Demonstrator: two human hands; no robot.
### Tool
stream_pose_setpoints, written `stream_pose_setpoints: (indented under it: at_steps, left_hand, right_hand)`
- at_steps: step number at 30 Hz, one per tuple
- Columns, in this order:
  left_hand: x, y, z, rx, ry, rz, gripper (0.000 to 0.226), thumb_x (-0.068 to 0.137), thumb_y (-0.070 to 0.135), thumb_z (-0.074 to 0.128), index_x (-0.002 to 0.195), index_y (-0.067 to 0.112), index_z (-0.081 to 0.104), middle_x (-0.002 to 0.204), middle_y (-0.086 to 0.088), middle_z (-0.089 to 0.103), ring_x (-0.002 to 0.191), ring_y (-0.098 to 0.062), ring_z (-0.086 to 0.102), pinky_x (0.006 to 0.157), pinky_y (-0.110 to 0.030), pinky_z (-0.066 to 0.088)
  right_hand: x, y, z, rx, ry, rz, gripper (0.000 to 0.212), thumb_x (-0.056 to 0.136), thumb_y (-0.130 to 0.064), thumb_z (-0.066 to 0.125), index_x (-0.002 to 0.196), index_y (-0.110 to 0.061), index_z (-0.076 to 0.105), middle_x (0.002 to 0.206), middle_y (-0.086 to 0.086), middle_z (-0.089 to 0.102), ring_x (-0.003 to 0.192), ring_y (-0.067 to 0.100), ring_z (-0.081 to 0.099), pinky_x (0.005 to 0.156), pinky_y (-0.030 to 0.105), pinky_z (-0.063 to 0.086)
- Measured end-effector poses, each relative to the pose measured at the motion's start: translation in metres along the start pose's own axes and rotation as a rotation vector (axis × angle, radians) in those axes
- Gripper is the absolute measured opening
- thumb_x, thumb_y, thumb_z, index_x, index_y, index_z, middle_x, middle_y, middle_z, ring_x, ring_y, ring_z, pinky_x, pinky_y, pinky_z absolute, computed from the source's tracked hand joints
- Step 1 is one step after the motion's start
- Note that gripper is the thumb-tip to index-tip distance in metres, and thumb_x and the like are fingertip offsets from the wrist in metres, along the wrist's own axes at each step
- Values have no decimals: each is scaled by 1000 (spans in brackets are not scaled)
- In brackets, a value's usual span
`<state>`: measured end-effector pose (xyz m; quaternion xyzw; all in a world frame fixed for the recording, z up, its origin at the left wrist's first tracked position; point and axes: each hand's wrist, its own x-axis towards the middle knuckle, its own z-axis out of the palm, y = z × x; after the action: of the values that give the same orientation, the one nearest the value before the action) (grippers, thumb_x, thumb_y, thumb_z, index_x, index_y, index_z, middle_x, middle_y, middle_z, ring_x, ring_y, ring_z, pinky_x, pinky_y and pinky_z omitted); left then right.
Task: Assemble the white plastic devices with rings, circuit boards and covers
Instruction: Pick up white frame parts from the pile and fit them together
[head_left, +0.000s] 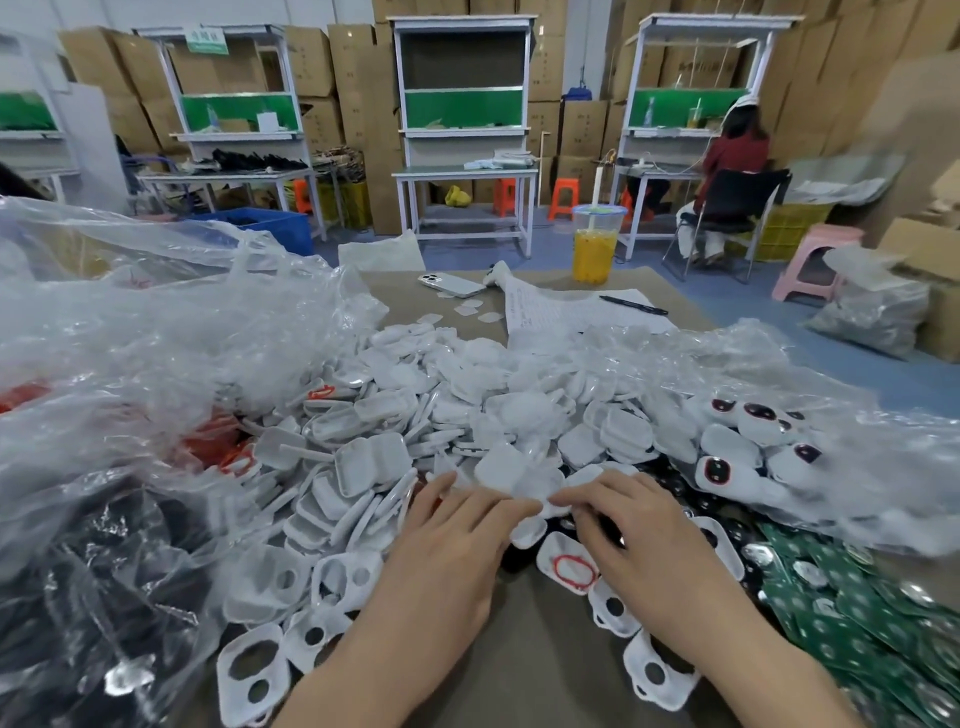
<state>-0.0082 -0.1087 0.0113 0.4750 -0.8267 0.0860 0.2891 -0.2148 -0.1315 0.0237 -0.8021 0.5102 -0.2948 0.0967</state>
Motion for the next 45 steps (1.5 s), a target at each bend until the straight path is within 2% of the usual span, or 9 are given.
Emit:
stream_pose_setpoints:
  at_steps: [4, 12, 19, 25, 27, 30, 34, 40, 45]
  left_hand:
    - [-2, 4, 1, -119, 107, -66, 45, 82, 1, 78, 117, 26, 67, 106, 14, 65, 103, -8, 57, 100, -31, 39]
    - [1, 13, -21, -586, 207, -486, 44, 98, 18, 61, 106, 61, 58, 110, 30, 64, 109, 6, 61, 87, -5, 41]
    - [5, 22, -26, -899, 215, -607, 39, 97, 13, 65, 99, 52, 67, 101, 21, 71, 98, 3, 67, 79, -5, 46]
    - [5, 18, -28, -895, 349, -675, 26, 97, 27, 62, 102, 52, 67, 101, 19, 71, 76, -4, 64, 63, -17, 50]
    - [2, 11, -29, -733, 372, -592, 30, 99, 21, 60, 104, 49, 66, 104, 22, 65, 81, -4, 61, 63, -15, 47]
    - [-1, 2, -27, -333, 336, -408, 39, 95, 1, 59, 107, 37, 71, 115, 26, 57, 114, 1, 51, 87, -7, 41]
    - [-5, 3, -13, -7, 264, -261, 21, 92, 6, 66, 102, 22, 76, 115, 4, 67, 114, -24, 57, 95, -41, 48]
    - [-4, 17, -1, -17, 86, 119, 22, 96, 34, 55, 103, 25, 74, 106, 9, 68, 107, -20, 62, 99, -37, 41]
    - [4, 26, 2, 21, -35, 193, 27, 94, 45, 52, 96, 33, 76, 98, 13, 69, 100, -17, 66, 95, -35, 49]
  right_hand:
    - [-3, 0, -2, 15, 7, 18, 24, 101, -22, 54, 117, -30, 70, 105, -21, 61, 107, 8, 52, 98, 25, 39]
    - [1, -13, -3, 372, 70, 81, 21, 93, -41, 56, 108, -51, 67, 112, -30, 58, 115, -4, 52, 89, 3, 33]
    - [0, -19, -2, 643, 12, 138, 31, 78, -63, 63, 105, -51, 71, 98, -13, 73, 90, 10, 68, 82, 25, 54]
    - [2, -19, -8, 753, 109, 229, 22, 77, -58, 62, 95, -50, 71, 87, -17, 72, 81, 8, 71, 73, 13, 51]
    - [4, -16, -12, 829, 158, 278, 16, 83, -51, 64, 96, -46, 72, 89, -13, 73, 83, 12, 73, 76, 17, 54]
    - [7, -13, -14, 1048, 229, 371, 13, 91, -25, 68, 97, -33, 77, 93, -3, 75, 90, 15, 74, 86, 29, 57]
    - [12, -11, -21, 1393, 301, 468, 15, 79, -22, 72, 89, -27, 82, 81, -5, 73, 86, 11, 69, 85, 29, 60]
    - [10, -9, -27, 1724, 290, 487, 33, 77, -20, 69, 108, -17, 79, 68, -4, 54, 80, 13, 55, 103, 33, 42]
    - [14, -12, -22, 1845, 300, 560, 36, 81, -21, 69, 116, -12, 70, 62, -1, 50, 80, 22, 70, 94, 46, 56]
